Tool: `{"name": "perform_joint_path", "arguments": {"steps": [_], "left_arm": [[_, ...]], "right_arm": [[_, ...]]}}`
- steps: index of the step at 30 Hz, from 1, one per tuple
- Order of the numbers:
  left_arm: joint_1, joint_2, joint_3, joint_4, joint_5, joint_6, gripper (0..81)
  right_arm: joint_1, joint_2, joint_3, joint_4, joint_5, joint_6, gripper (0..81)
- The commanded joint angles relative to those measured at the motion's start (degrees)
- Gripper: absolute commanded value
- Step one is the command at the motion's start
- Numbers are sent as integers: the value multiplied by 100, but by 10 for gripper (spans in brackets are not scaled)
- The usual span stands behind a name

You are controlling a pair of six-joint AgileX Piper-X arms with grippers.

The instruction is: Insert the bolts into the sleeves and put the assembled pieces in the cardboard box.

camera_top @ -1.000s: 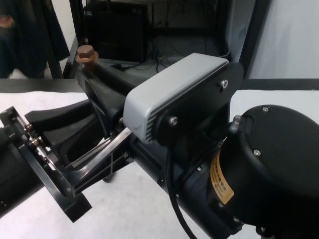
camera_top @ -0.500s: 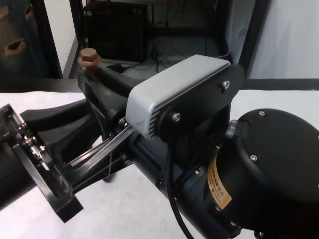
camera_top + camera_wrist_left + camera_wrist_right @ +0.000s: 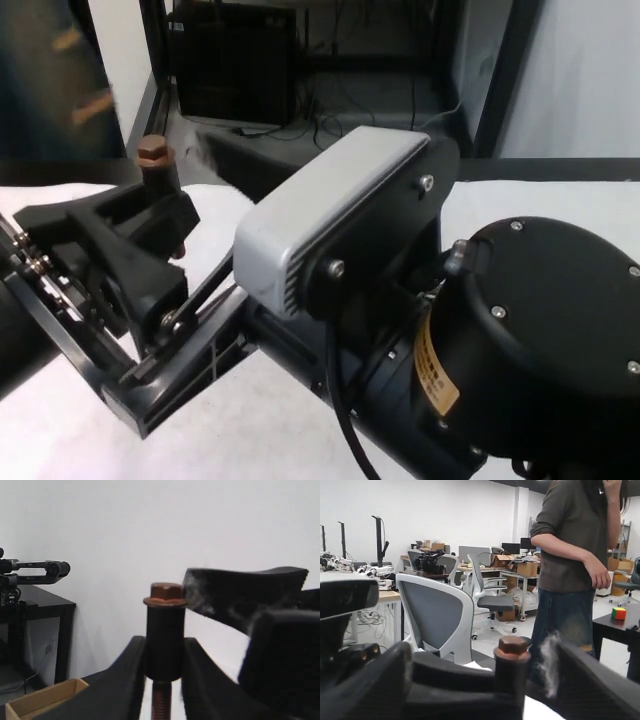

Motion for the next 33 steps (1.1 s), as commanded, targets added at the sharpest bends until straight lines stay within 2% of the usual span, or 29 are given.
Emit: {"name": "perform_joint_path", "arguments": {"steps": [1,4,7,10,12,18,24,33], "left_arm": [[10,-40,-48,41,-90,72,8],[10,-40,-48,65,-90,73,8],[10,-40,-48,57,-146,73,8],[10,-40,-48,269,-658,73,8],[10,-40,-48,489,-1015,73,8],[10,89,-48,831,-1256,62,8],[10,807,-429,991,-1297,62,8],[10,2812,-2108,1929,-1297,-256,8]], "right_arm": [[52,-18,-18,-55,-305,-420,764],[52,-18,-18,-54,-163,-763,764],[52,-18,-18,-54,422,-1441,764],[52,-37,-18,-141,1147,-2015,764],[33,-87,-18,-245,1327,-2321,764],[-111,-348,-34,-586,1262,-2378,764],[-375,-744,-50,-281,1463,-2608,764],[-1435,-1603,-20,1373,1684,-2261,764]]}}
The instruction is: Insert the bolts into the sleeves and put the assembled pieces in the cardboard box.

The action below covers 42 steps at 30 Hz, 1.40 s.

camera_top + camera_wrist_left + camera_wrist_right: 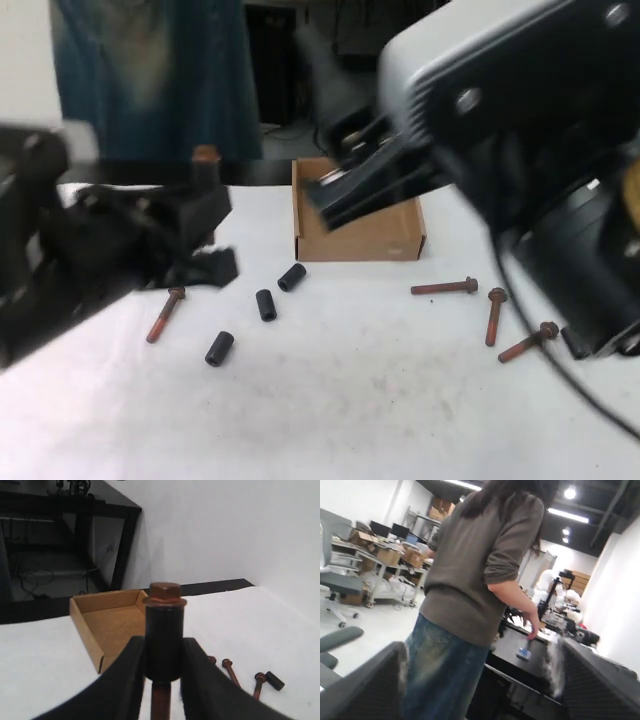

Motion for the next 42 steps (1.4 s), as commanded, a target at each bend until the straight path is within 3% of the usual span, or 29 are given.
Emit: {"name": "perform_joint_path", "arguments": {"steps": [1,12,17,20,24,26,27,42], "left_arm": [[10,298,-426,215,-44,-40,8],[10,3119,-3589,1847,-44,-40,8],[10,4232,-4955,2626,-44,-40,8],[10,4721,-5589,2860,-44,-40,8],[10,5229,-6154,2861,-44,-25,8],[-1,5462,-6344,2861,-44,-26,8],[-4,5564,-6417,2880,-44,-26,8],[-32,6171,-6721,3458,7,-26,8]], "right_arm": [[-94,-112,-20,198,66,74,764],[-1579,-544,-20,2360,52,97,764],[-1921,-544,-20,3320,-931,72,718],[-2079,-544,-20,3494,-949,-190,568],[-2245,-544,-20,3479,-631,-254,254],[-2281,-544,-20,3476,-404,-251,48],[-2298,-544,-20,3476,-337,-239,1],[-2299,-544,-20,3491,-224,-251,8]]}}
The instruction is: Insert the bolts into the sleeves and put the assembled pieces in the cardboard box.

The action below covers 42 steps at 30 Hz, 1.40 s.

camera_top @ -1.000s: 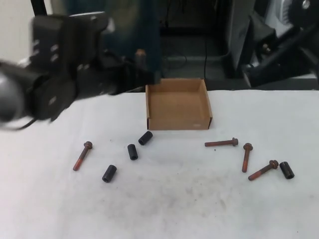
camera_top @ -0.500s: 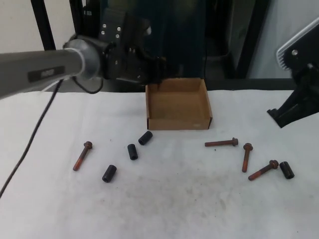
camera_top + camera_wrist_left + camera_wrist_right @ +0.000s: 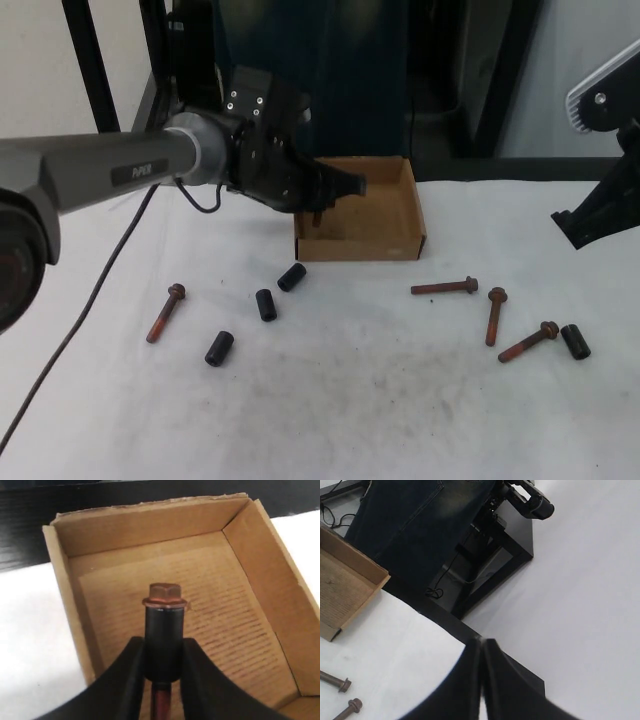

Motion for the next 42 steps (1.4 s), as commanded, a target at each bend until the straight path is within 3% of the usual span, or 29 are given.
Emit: {"name": "perform_joint_path", "arguments": {"steps": [1,4,10,16,24,33,37,42], "left_arm": [[-50,41,-145,-68,7,-8,8],[-82,84,-145,-68,7,-8,6],[-123,82,-145,-68,50,-8,164],[-123,82,-145,-96,48,83,223],[-123,57,-193,-559,36,83,485],[-123,-256,-649,-258,-11,145,489],[-123,-811,-690,302,50,1198,489],[-69,-1402,-690,1999,-489,2027,489]], "right_arm": [[-18,-46,-20,-32,43,-13,8],[-18,-46,-20,-32,43,-13,8],[-18,-46,-20,-23,43,-13,8],[-18,-46,-20,-23,43,-13,8],[-18,-46,-20,-23,43,-13,8],[-18,-46,-20,-23,43,-13,8],[-18,-46,-20,-95,-32,-143,8],[-18,-46,-20,72,-129,261,6]]}}
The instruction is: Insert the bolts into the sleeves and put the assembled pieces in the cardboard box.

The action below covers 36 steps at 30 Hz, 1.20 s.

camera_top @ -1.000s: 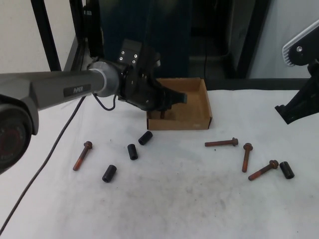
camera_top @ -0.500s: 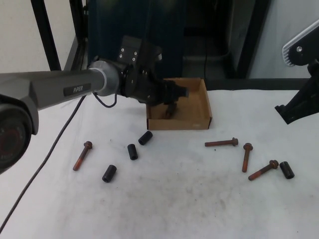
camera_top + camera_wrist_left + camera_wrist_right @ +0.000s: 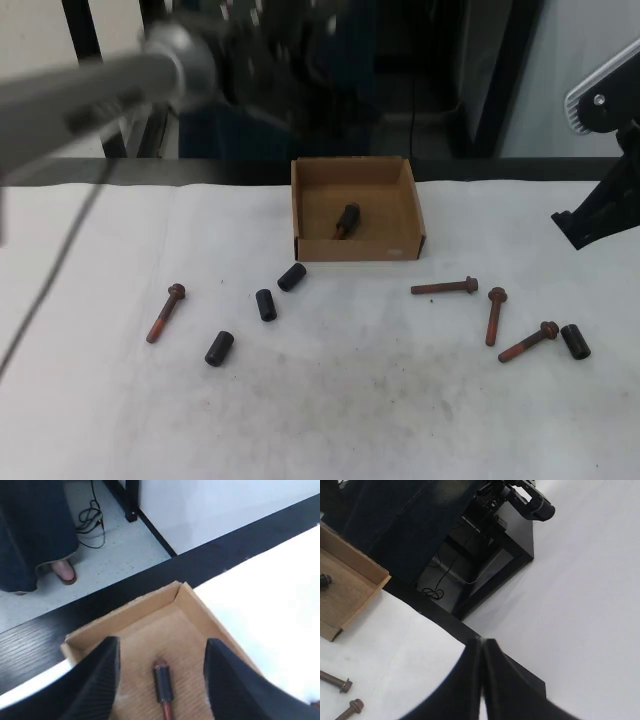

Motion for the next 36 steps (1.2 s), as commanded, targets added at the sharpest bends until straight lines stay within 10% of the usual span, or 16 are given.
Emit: {"name": "perform_joint_path", "arguments": {"steps": [1,36], "left_arm": [[77,-489,-66,1399,-491,658,489],[1648,-1157,2574,1631,-742,884,489]], "right_arm": [[-18,-46,-20,140,-153,340,6],[-421,937,-572,2101,-2422,1758,6]]}}
